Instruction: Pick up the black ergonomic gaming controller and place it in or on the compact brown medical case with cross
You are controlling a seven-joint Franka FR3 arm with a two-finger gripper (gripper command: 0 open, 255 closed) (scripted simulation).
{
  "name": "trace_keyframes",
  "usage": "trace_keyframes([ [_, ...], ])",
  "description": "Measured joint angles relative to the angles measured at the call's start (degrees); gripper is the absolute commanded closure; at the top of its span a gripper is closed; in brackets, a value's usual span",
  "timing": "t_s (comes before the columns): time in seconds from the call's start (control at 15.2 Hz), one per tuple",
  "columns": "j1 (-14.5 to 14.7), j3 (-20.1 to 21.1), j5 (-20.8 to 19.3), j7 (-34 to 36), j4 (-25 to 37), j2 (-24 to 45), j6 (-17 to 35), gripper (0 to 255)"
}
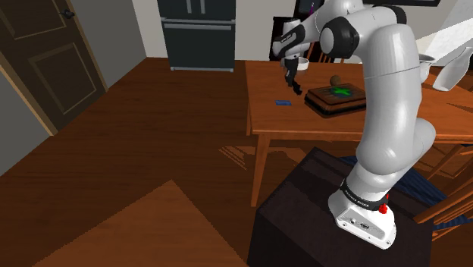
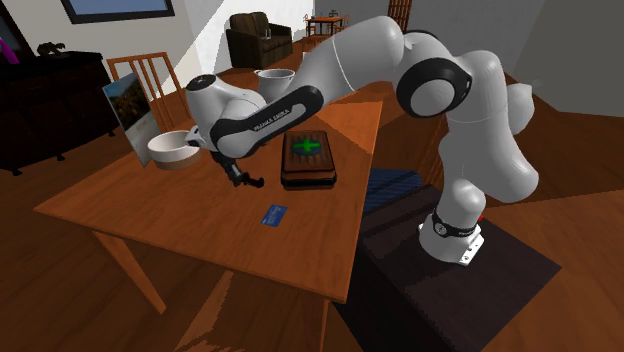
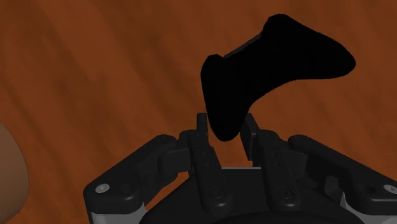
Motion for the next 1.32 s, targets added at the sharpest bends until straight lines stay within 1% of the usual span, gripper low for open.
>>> trace_keyframes([
  [0.4,0.0,-0.3,-0.3,-0.6,2.5,-1.5,-3.8,255],
  [0.46,0.0,-0.3,-0.3,-0.6,2.5,-1.5,-3.8,0],
  [0.53,0.0,-0.3,-0.3,-0.6,2.5,-1.5,-3.8,0],
  [0.59,-0.9,0.3,1.3,-2.2,-1.7,-4.3,-0.9,0],
  [0.66,-2.6,1.3,4.6,-5.6,-7.8,-8.8,4.9,0],
  [0.73,-4.7,2.5,9.0,-10.1,-13.3,-12.6,10.6,0],
  [0.79,-5.8,3.2,11.8,-12.8,-16.2,-14.4,14.0,0],
  [0.92,-6.8,3.9,14.5,-15.3,-18.4,-15.0,17.2,0],
  [1.32,-7.6,4.9,16.9,-17.1,-18.7,-12.3,20.5,0],
])
